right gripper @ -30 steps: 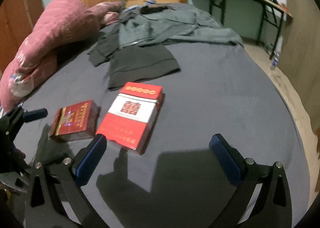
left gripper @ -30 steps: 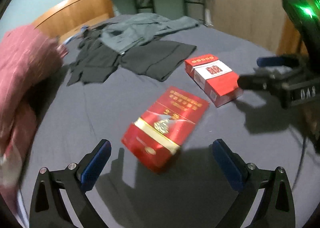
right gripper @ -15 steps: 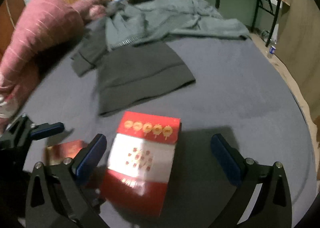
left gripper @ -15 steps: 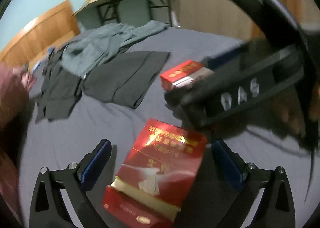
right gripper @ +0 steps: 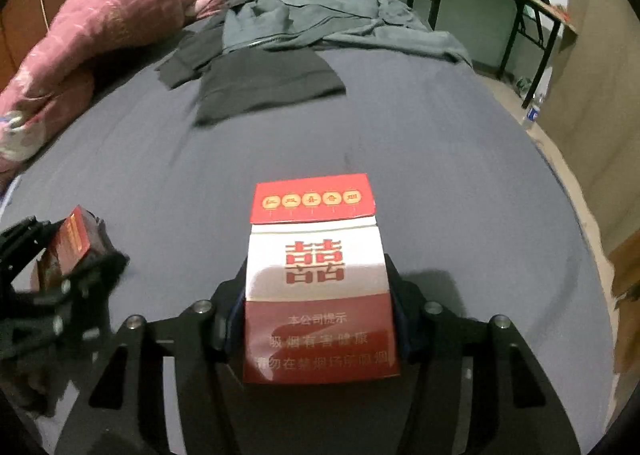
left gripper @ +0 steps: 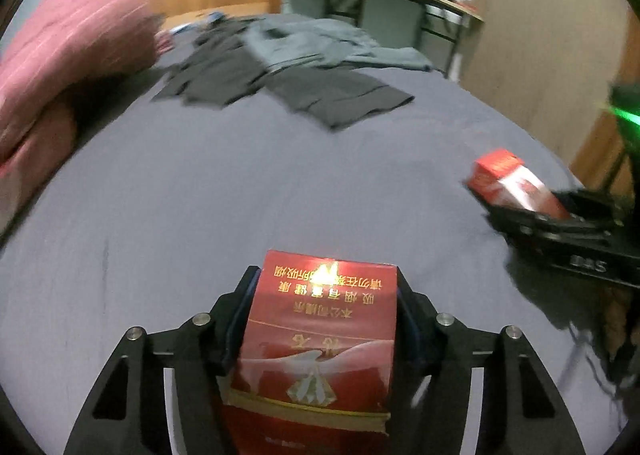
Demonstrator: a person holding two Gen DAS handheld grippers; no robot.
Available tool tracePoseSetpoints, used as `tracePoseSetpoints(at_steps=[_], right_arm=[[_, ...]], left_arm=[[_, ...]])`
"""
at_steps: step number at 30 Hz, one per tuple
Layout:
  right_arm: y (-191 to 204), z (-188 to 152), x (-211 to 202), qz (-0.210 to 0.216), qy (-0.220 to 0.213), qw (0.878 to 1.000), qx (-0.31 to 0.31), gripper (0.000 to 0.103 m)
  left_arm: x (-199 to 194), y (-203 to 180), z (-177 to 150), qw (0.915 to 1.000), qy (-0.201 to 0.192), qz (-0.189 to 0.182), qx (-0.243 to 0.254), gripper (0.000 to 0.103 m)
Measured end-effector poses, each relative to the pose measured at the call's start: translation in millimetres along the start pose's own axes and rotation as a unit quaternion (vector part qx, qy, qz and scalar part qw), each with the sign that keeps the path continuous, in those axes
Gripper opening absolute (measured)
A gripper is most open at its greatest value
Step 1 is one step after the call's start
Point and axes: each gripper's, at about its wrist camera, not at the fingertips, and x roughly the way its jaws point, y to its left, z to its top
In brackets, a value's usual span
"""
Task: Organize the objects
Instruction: 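Grasp a red Diamond box with the left tool while the right tool grasps a red-white box, then lift both red boxes and carry them toward the yellow basin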
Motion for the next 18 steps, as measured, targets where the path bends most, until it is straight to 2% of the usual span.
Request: tracePoseSetpoints(at_steps=[4, 6, 9, 11, 14, 18], right_arm=[[-5, -45, -34, 0.029, -0.009, 0.999, 0.022, 0.057], [-5, -62, -46, 0.03, -0.012, 0.999, 0.027, 0.057], [2, -82, -59, 0.018, -0.008, 1.0, 0.014, 0.057], [8, -92, -67, 0.002, -0.012, 1.0, 0.003, 0.057], [13, -111, -79, -0.006, -0.014, 1.0, 0.014, 0.058], [22, -111, -73, -0.023, -0.009, 1.0, -0.006, 0.059]], left_arm=[[-40, 5, -46, 0.9994, 0.007, 0.013, -0.032, 0.058], [-61, 6, -68, 0.9988, 0.011, 0.022, -0.042, 0.058], [-86, 4, -96, 0.9983, 0.017, 0.045, -0.033, 0.057], [-107, 9, -115, 0.9968, 0.014, 0.057, -0.054, 0.057], [-125, 20, -130, 0.9934, 0.007, 0.07, -0.091, 0.057], [-120, 22, -124, 0.9928, 0.012, 0.072, -0.095, 0.057]])
